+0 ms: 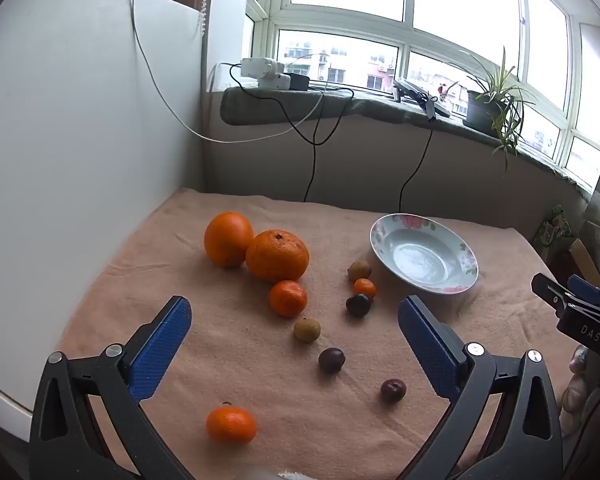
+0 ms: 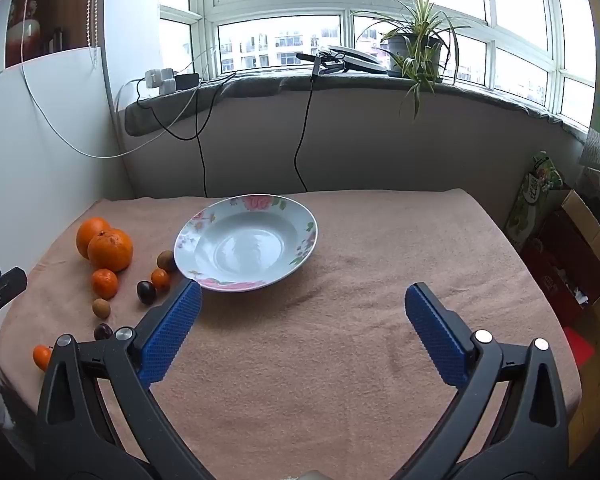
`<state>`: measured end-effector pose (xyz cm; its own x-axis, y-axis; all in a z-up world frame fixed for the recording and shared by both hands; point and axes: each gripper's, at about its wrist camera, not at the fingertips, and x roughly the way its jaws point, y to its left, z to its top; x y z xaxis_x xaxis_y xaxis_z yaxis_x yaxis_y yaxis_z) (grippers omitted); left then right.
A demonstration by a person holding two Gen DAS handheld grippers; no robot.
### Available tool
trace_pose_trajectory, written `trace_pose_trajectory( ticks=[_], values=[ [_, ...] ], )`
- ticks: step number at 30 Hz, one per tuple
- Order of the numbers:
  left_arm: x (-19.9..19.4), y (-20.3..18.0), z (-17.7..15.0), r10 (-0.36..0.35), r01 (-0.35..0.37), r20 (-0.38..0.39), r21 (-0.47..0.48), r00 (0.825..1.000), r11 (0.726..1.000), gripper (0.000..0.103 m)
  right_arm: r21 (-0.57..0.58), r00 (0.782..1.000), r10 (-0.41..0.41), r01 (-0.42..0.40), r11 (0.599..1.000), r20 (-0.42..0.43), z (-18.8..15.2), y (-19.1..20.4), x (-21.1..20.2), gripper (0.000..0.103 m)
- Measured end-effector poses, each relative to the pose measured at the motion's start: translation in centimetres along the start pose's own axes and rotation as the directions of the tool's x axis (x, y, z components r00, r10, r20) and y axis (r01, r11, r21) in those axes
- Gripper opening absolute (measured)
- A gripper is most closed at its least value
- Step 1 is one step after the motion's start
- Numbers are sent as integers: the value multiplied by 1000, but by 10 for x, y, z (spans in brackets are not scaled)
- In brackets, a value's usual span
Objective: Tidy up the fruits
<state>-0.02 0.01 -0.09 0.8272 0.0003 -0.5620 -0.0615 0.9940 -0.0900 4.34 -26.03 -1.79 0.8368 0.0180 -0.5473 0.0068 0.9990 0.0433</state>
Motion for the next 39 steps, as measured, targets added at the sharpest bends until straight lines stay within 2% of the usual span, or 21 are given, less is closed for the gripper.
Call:
trace_pose_trajectory(
  ticks=[39],
  values=[
    [7, 1, 0, -3, 3, -6, -8, 1000, 1000, 102, 8, 999, 14, -14, 1000, -41, -3, 3, 11, 103]
  ],
)
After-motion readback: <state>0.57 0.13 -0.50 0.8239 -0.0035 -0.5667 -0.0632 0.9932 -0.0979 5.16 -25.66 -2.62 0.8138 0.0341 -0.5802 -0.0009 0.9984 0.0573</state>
